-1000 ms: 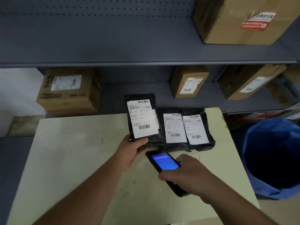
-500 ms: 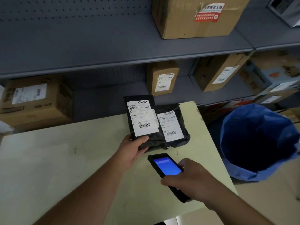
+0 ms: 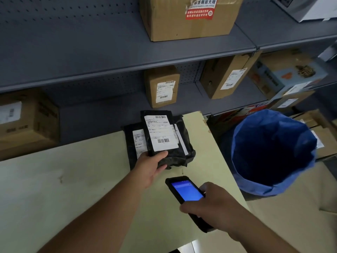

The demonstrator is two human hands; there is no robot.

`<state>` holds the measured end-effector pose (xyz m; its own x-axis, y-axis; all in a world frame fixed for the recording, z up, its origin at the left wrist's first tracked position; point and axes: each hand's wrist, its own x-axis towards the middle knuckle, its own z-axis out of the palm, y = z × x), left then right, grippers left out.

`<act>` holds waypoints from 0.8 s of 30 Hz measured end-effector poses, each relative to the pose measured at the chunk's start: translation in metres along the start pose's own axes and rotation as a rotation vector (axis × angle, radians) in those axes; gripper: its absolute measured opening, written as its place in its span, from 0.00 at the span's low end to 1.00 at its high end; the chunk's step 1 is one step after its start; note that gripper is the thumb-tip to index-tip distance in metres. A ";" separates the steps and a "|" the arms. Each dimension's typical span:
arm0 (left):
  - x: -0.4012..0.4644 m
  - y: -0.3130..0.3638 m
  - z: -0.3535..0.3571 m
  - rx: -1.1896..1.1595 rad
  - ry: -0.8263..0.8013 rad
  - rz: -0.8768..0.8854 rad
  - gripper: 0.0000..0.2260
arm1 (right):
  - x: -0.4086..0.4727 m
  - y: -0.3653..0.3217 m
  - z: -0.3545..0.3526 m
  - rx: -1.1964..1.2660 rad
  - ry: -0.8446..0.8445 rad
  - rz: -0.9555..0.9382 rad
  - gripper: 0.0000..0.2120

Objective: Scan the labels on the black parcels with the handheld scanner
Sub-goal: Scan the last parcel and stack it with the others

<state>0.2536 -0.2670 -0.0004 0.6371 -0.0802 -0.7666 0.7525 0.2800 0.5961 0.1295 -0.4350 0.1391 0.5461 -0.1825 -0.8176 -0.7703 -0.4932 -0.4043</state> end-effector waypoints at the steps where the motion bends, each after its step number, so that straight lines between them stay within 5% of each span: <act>1: 0.001 -0.001 0.001 0.016 0.004 -0.003 0.18 | 0.001 0.002 -0.001 0.007 0.000 0.001 0.24; 16: -0.006 0.002 -0.005 0.145 0.091 0.002 0.09 | 0.002 0.002 0.008 -0.029 -0.042 -0.016 0.27; 24: -0.013 0.003 -0.043 0.144 0.151 0.007 0.29 | 0.001 -0.015 0.028 -0.114 -0.029 -0.076 0.28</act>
<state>0.2399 -0.2239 0.0011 0.6180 0.0684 -0.7832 0.7714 0.1393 0.6209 0.1327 -0.4041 0.1330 0.5903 -0.1172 -0.7986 -0.6836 -0.5987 -0.4174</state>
